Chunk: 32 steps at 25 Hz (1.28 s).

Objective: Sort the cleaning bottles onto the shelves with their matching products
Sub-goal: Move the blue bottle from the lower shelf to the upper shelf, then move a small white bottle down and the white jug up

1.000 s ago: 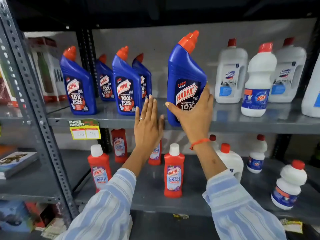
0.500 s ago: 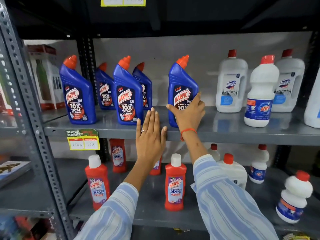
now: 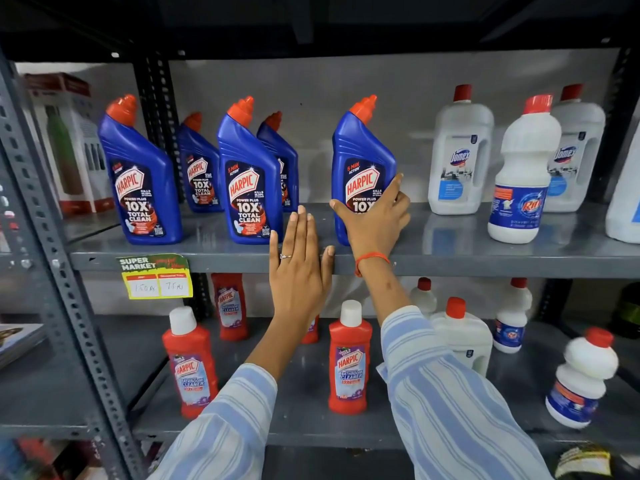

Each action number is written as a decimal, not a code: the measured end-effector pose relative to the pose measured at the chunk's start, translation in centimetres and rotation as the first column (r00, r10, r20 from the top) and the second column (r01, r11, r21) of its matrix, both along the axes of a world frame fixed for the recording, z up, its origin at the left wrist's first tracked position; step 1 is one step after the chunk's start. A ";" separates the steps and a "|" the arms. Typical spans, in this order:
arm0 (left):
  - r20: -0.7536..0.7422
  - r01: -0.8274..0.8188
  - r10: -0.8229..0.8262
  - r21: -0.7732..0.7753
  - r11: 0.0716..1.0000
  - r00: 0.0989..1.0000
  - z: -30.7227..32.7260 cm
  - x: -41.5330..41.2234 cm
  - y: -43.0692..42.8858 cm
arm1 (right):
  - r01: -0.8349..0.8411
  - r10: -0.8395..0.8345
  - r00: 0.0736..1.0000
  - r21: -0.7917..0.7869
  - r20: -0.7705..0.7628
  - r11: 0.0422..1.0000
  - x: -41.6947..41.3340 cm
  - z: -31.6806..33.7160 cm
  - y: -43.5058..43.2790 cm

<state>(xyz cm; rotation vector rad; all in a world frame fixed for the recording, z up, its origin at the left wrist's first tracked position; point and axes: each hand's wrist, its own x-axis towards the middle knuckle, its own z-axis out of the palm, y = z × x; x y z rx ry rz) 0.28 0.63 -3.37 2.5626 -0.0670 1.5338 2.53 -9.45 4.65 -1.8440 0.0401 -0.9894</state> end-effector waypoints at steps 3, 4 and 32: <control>0.003 0.001 -0.001 -0.011 1.000 1.000 -0.1 -0.1 0.0 | 0.008 -0.008 1.000 -0.007 0.004 1.000 -0.1 -0.4 -0.1; 0.009 -0.002 0.002 -0.016 1.000 1.000 -0.2 -0.2 0.0 | 0.006 -0.006 1.000 -0.012 0.023 1.000 -0.3 -0.8 -0.1; 0.007 0.041 -0.041 0.051 0.998 0.999 1.0 1.9 -22.0 | 0.023 -0.019 0.998 -0.059 0.061 0.998 2.1 -0.6 -25.0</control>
